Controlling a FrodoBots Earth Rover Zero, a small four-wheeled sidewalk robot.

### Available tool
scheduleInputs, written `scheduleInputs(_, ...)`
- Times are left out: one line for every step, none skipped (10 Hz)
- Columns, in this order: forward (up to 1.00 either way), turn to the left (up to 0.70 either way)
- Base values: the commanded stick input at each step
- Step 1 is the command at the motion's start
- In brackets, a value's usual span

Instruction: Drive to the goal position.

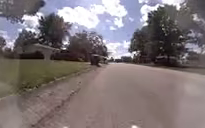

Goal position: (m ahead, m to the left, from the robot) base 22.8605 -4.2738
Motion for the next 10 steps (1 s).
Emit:
scheduleInputs(0.85, 0.0)
scheduleInputs(0.85, 0.0)
scheduleInputs(0.85, 0.0)
scheduleInputs(0.85, 0.0)
scheduleInputs(0.85, 0.0)
scheduleInputs(0.85, -0.27)
scheduleInputs(0.85, -0.3)
scheduleInputs(0.85, -0.32)
scheduleInputs(0.85, -0.34)
scheduleInputs(0.85, -0.33)
